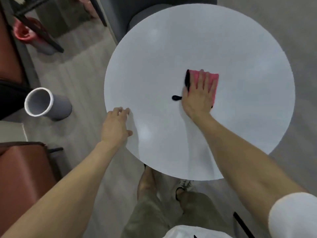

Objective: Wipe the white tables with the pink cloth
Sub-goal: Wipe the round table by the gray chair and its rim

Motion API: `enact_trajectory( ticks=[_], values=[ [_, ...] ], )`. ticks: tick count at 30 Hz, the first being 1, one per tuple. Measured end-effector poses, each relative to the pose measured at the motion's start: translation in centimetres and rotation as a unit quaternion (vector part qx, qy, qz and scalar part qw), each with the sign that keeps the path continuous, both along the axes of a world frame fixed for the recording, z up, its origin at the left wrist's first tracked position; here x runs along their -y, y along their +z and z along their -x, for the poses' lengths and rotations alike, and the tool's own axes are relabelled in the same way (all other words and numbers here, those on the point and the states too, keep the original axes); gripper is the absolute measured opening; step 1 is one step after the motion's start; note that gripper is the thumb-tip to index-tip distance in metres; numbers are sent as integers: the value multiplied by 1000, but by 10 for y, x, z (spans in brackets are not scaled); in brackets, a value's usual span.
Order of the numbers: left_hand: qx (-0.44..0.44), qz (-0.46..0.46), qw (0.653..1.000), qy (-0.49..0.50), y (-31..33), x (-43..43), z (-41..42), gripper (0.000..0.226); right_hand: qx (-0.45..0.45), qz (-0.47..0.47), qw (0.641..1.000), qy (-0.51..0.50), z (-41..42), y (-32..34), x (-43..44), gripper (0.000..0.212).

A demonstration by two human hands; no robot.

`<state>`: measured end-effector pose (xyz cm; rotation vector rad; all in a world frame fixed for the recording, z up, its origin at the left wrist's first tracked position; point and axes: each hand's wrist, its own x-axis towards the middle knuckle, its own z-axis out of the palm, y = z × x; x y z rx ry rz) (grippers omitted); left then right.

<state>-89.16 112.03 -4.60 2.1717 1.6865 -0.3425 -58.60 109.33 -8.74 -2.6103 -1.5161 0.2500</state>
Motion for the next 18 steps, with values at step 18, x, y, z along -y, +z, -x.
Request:
enact_trajectory(
  ticks=[18],
  values=[
    [1,0,994,-111,20,-23,16,71,12,7,994,-104,21,-7,88,66]
  ],
)
